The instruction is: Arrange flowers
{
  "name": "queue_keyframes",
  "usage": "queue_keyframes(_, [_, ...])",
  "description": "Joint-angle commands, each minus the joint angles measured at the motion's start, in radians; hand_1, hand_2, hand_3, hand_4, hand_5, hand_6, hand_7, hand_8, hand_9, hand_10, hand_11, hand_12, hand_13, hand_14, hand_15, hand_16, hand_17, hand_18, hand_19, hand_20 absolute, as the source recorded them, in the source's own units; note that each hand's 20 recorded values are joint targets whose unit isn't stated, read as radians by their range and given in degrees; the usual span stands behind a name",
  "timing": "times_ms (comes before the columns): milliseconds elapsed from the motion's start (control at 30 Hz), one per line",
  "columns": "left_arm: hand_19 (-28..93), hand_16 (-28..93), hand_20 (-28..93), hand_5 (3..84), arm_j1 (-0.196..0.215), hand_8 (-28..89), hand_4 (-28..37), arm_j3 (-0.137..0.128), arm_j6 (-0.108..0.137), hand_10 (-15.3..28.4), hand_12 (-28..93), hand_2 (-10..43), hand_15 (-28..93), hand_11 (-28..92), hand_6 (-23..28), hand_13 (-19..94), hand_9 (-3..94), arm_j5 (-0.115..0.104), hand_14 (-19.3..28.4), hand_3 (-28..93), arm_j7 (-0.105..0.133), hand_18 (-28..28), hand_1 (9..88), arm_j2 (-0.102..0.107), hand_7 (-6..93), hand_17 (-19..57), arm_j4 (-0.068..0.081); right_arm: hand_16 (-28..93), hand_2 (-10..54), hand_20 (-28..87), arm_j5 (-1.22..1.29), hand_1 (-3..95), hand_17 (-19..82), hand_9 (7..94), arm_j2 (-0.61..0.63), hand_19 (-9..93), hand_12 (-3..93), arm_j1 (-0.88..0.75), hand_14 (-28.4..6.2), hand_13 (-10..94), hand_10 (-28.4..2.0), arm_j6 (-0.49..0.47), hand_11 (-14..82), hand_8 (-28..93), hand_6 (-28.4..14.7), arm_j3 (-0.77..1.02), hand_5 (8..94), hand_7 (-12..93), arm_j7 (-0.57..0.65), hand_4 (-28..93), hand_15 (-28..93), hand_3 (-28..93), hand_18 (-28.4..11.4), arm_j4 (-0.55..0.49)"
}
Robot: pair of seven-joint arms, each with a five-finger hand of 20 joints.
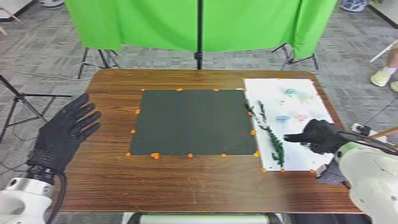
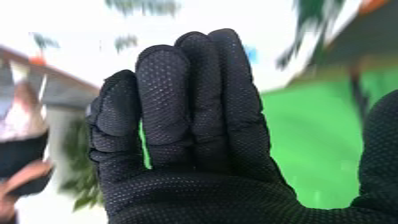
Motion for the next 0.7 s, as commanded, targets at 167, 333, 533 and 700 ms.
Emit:
queue_keyframes(167, [40, 0, 7, 24.8, 0.026, -12, -28.3, -0.007, 0.005, 9.5, 16, -4.9, 32, 21, 1.7, 13, 19.3, -0.011, 11.7, 68, -0.005, 17.8, 24.9, -0.008, 20.8, -11.6, -0.004, 22, -3.4, 35, 0.000, 8.3, 28, 67.8, 0.012, 87, 30.4, -0.007, -14.4, 61, -14.7, -0.051, 48.5, -18, -3.1, -0.100, 66.7, 36, 0.014, -28, 73, 64, -22.4, 0.055])
queue_keyframes(333, [40, 0, 7, 24.8, 0.031, -12, -28.3, -0.008, 0.007, 9.6, 16, -4.9, 32, 21, 1.7, 13, 19.5, -0.008, 11.7, 68, -0.002, 17.9, 24.8, -0.008, 20.8, -11.7, -0.007, 22, -1.2, 35, -0.064, 6.8, 28, 67.9, 0.021, 87, 30.9, 0.016, -14.6, 61, -14.7, -0.098, 48.9, -18, -3.1, -0.158, 66.9, 36, 0.005, -28, 73, 64, -22.6, 0.080])
queue_keyframes(533, [40, 0, 7, 24.9, 0.029, -12, -28.3, -0.001, 0.008, 9.6, 15, -4.8, 32, 21, 1.7, 13, 19.6, -0.010, 11.8, 68, 0.001, 17.9, 24.8, -0.004, 20.9, -11.7, -0.007, 24, -3.5, 35, -0.137, 9.4, 30, 68.6, 0.027, 89, 32.7, 0.030, -14.1, 62, -13.4, -0.165, 52.9, -19, -2.0, -0.251, 67.4, 39, 0.008, -28, 75, 72, -22.5, 0.102])
queue_keyframes(700, [40, 0, 7, 24.9, 0.027, -12, -28.3, -0.004, 0.011, 9.5, 15, -4.8, 32, 21, 1.7, 13, 19.6, -0.010, 11.8, 68, -0.003, 17.9, 24.8, -0.002, 20.9, -11.7, -0.007, 26, -5.0, 37, -0.140, 12.4, 32, 71.9, 0.022, 92, 33.7, 0.025, -13.6, 65, -12.5, -0.193, 55.3, -20, -0.8, -0.292, 69.8, 43, 0.017, -28, 77, 73, -22.9, 0.118])
